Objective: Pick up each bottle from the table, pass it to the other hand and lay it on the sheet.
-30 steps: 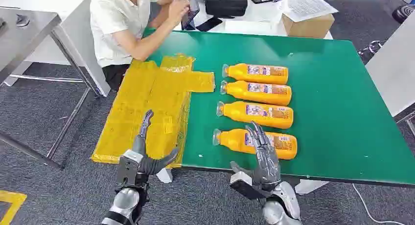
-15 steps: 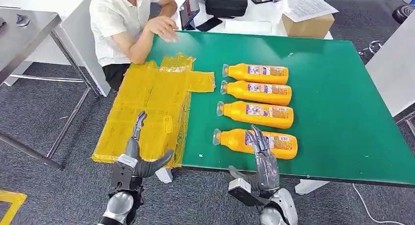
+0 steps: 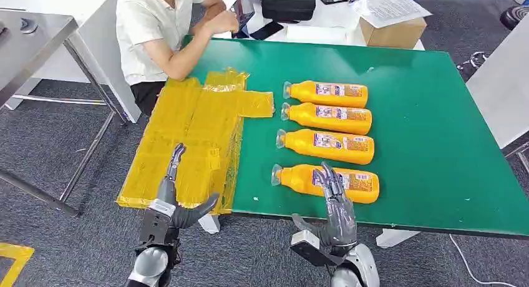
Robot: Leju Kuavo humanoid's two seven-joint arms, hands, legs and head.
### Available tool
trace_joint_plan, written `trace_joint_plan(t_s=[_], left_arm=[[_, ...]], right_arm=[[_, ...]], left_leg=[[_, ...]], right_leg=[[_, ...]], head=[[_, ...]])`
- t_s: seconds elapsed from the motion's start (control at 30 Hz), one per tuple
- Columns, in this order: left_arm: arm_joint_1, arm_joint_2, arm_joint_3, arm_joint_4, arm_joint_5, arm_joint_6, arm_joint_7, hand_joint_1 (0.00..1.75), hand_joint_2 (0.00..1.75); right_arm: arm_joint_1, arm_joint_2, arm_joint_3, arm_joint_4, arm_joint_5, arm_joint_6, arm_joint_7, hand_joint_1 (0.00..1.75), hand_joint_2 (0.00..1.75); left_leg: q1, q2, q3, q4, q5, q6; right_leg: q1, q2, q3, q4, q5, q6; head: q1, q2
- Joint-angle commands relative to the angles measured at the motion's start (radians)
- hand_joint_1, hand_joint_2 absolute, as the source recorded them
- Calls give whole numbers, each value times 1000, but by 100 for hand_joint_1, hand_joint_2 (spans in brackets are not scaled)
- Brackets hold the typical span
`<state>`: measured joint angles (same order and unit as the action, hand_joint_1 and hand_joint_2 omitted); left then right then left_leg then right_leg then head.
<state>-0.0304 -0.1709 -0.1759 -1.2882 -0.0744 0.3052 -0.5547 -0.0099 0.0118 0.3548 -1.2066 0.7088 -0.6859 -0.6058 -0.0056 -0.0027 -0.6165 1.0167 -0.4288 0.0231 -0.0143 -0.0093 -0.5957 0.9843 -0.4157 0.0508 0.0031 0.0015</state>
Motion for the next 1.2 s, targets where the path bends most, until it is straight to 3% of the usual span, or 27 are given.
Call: trace_joint_plan(t_s=[0.03, 0.2, 0.4, 0.53, 0.57, 0.63, 0.97, 1.2], left_arm=[[-43, -8, -37, 96, -21, -17, 20, 0, 175], [-87, -15, -84, 123, -2, -38, 40, 0, 175], [-97, -27, -99, 150, 23, -30, 43, 0, 175], [-99, -29, -101, 142, 27, -30, 45, 0, 175], [-98, -31, -103, 138, 29, -30, 47, 0, 175], [-100, -32, -104, 135, 34, -30, 52, 0, 175], [-96, -34, -118, 136, 41, -30, 65, 0, 175], [-91, -35, -115, 136, 42, -33, 68, 0, 175]], right_arm=[[-33, -68, -60, 46, 78, 47, 119, 0, 175], [-206, -176, -49, 209, 254, 131, 257, 0, 175], [-324, -232, 39, 267, 415, 165, 369, 0, 175], [-348, -247, 71, 252, 457, 184, 419, 0, 175], [-356, -256, 78, 249, 463, 204, 440, 0, 175], [-370, -268, 91, 256, 486, 211, 470, 0, 175], [-376, -334, 171, 218, 414, 421, 497, 0, 175], [-367, -359, 200, 201, 402, 465, 506, 0, 175]], left_leg=[[0, -2, 3, -1, 0, -1], [0, 1, 3, -1, 0, 0], [-2, 2, 4, -1, 0, 0], [0, 4, 9, -1, -2, -2], [-2, 2, 2, 0, 0, 0], [-2, 2, 4, 0, 0, 0], [-1, 0, 3, 0, 0, 0], [-2, 0, 3, 0, 0, 0]], right_leg=[[0, -2, 4, -1, -1, -1], [0, 1, 3, -1, 1, -1], [-2, 3, 4, -1, 2, 0], [0, 4, 8, -2, 0, -2], [-2, 2, 2, 0, 1, 1], [-2, 2, 4, 0, 1, 0], [-1, 0, 4, -1, 1, 0], [-2, 1, 4, -1, 1, 0]], head=[[0, 0], [0, 0], [0, 0], [0, 0], [0, 0], [0, 0], [0, 0], [0, 0]])
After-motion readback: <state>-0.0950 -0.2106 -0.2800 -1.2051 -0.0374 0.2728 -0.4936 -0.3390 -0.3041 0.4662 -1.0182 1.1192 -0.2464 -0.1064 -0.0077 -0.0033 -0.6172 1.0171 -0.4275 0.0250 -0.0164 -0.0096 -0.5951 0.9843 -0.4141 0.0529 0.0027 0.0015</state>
